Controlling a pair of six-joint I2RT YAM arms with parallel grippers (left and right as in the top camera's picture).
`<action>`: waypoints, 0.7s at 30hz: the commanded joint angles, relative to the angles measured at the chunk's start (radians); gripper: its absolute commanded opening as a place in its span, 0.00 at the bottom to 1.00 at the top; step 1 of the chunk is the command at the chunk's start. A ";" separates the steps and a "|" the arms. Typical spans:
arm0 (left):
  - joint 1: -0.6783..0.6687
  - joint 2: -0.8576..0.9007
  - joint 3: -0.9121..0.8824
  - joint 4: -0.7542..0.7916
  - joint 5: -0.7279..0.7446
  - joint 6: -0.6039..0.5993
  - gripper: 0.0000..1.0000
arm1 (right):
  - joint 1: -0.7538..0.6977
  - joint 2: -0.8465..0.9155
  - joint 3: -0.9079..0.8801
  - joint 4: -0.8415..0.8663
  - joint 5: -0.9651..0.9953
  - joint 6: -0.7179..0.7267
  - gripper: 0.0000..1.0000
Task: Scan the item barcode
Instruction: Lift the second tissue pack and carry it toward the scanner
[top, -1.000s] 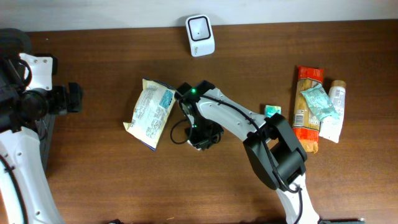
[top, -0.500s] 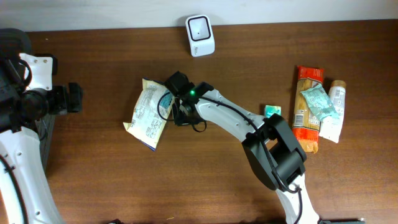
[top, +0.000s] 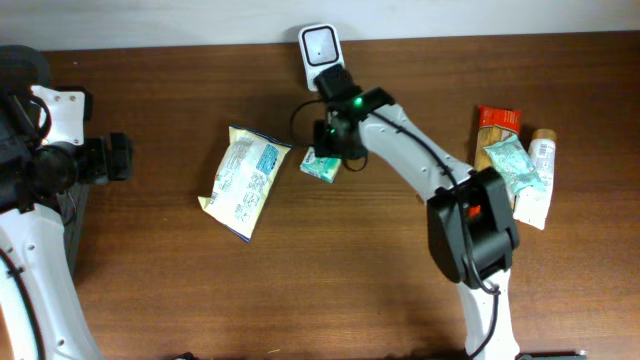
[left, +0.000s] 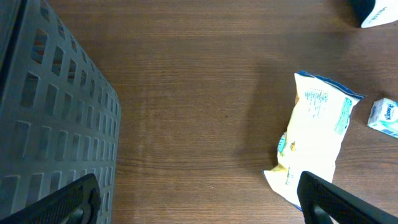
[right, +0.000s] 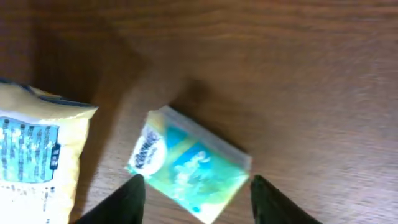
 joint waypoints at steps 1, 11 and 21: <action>0.003 -0.005 0.011 0.002 0.011 0.015 0.99 | -0.114 -0.006 0.015 -0.008 -0.263 -0.171 0.60; 0.003 -0.005 0.011 0.002 0.011 0.015 0.99 | -0.163 0.146 -0.007 -0.011 -0.496 -0.373 0.41; 0.003 -0.005 0.011 0.002 0.010 0.015 0.99 | -0.153 0.157 -0.033 -0.011 -0.484 -0.372 0.40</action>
